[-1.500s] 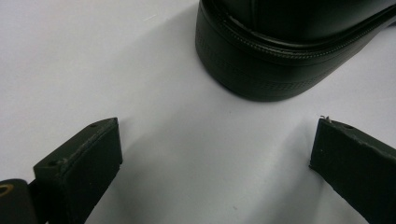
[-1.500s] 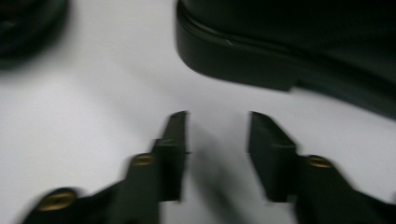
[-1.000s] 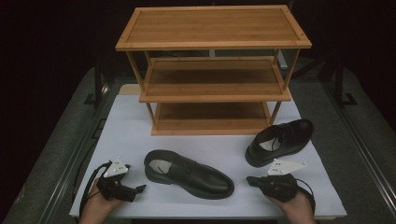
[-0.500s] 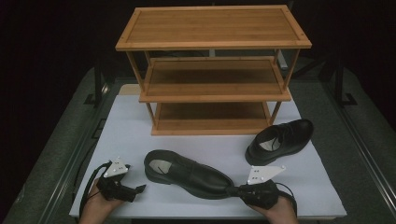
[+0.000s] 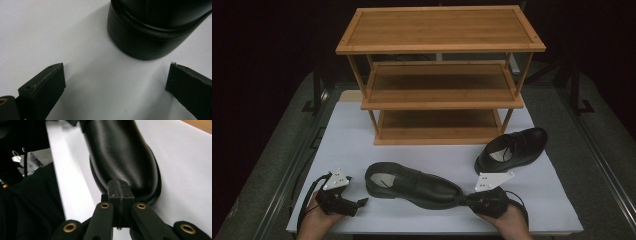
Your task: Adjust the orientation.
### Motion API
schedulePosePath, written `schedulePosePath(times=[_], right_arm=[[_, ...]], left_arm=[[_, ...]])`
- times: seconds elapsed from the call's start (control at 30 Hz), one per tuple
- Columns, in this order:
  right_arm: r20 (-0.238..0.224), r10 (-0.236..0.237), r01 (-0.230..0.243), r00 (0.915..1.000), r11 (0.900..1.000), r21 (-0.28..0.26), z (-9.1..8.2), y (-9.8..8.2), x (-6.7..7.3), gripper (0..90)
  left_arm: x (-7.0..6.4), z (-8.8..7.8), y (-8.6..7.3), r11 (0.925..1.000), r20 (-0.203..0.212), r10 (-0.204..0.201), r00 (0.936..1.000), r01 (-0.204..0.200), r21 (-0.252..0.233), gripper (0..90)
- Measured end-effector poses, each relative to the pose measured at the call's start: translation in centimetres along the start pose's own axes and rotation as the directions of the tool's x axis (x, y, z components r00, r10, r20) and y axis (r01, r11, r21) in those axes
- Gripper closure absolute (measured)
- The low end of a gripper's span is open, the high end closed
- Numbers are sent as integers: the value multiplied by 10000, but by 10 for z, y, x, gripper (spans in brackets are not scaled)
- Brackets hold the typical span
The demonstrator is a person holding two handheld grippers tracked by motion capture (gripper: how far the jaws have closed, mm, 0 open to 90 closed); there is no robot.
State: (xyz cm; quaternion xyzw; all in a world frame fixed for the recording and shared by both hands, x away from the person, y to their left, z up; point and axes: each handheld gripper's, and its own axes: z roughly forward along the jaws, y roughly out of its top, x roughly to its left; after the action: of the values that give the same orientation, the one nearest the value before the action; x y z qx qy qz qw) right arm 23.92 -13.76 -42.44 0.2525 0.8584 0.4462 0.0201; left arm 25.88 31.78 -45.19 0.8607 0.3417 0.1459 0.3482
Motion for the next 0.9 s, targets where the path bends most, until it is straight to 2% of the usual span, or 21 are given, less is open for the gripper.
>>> schedulePosePath(times=[0.07, 0.13, 0.17, 0.2, 0.23, 0.27, 0.33, 0.37, 0.4, 0.43, 0.47, 0.5, 0.53, 0.57, 0.63, 0.77, 0.8, 0.9], right_arm=[[79, 51, -51, 10000, 10000, -39, 1, 2, -5, 898], [145, -1, 1, 9999, 10000, -36, 2, 5, -7, 898], [213, 34, -34, 9998, 10000, -30, 3, 6, -8, 899], [213, 34, -34, 9998, 10000, -30, 3, 6, -8, 899], [191, 26, -26, 9998, 10000, -27, 3, 6, -9, 899], [205, 30, -30, 9998, 10000, 8, 3, 6, -9, 898], [236, 61, -62, 9997, 10000, 36, 4, 6, -11, 898], [236, 61, -62, 9997, 10000, 36, 4, 6, -11, 898], [270, 74, -76, 9996, 10000, 49, 4, 7, -12, 898], [315, 88, -90, 9995, 9999, 55, 5, 8, -14, 898], [315, 88, -90, 9995, 9999, 55, 5, 8, -14, 898], [379, 90, -93, 9992, 9999, 55, 6, 10, -15, 898], [379, 90, -93, 9992, 9999, 55, 6, 10, -15, 898], [416, 71, -73, 9991, 10000, 42, 6, 10, -15, 898], [525, 64, -67, 9986, 10000, 51, 6, 12, -16, 899], [595, 109, -113, 9982, 9999, 63, 8, 13, -18, 899], [616, 125, -129, 9980, 9999, 65, 8, 13, -18, 899], [726, 138, -145, 9973, 9999, 84, 8, 13, -20, 899]], left_arm=[[0, 0, 0, 10000, 4, 4, 10000, -4, 11, 24], [1, -4, 0, 9999, 12, -77, 10000, 77, -118, 84], [4, -8, -2, 9994, 257, -212, 9994, 220, -283, 119], [4, -8, -2, 9994, 257, -212, 9994, 220, -283, 166], [7, -13, -4, 9987, 411, -277, 9988, 294, -412, 166], [8, -15, -5, 9979, 483, -342, 9982, 367, -529, 234], [14, -22, -2, 9967, 679, -218, 9975, 270, -768, 427], [14, -22, -2, 9967, 679, -218, 9975, 270, -768, 472], [16, -23, 2, 9964, 696, -136, 9975, 194, -828, 472], [19, -23, 7, 9964, 775, -74, 9970, 139, -831, 612], [21, -23, 10, 9966, 861, 0, 9963, 71, -820, 612], [26, -18, 17, 9968, 937, 42, 9956, 33, -795, 737], [26, -18, 17, 9968, 937, 42, 9956, 33, -795, 796], [28, -14, 20, 9976, 1078, 20, 9942, 54, -688, 796], [31, -5, 27, 9985, 1113, 41, 9938, 20, -541, 900], [33, 10, 37, 9996, 1616, -54, 9868, 98, -260, 900], [32, 11, 38, 9998, 1510, -31, 9885, 62, -206, 900], [30, 9, 37, 9998, 1745, -47, 9846, 81, -187, 900]])
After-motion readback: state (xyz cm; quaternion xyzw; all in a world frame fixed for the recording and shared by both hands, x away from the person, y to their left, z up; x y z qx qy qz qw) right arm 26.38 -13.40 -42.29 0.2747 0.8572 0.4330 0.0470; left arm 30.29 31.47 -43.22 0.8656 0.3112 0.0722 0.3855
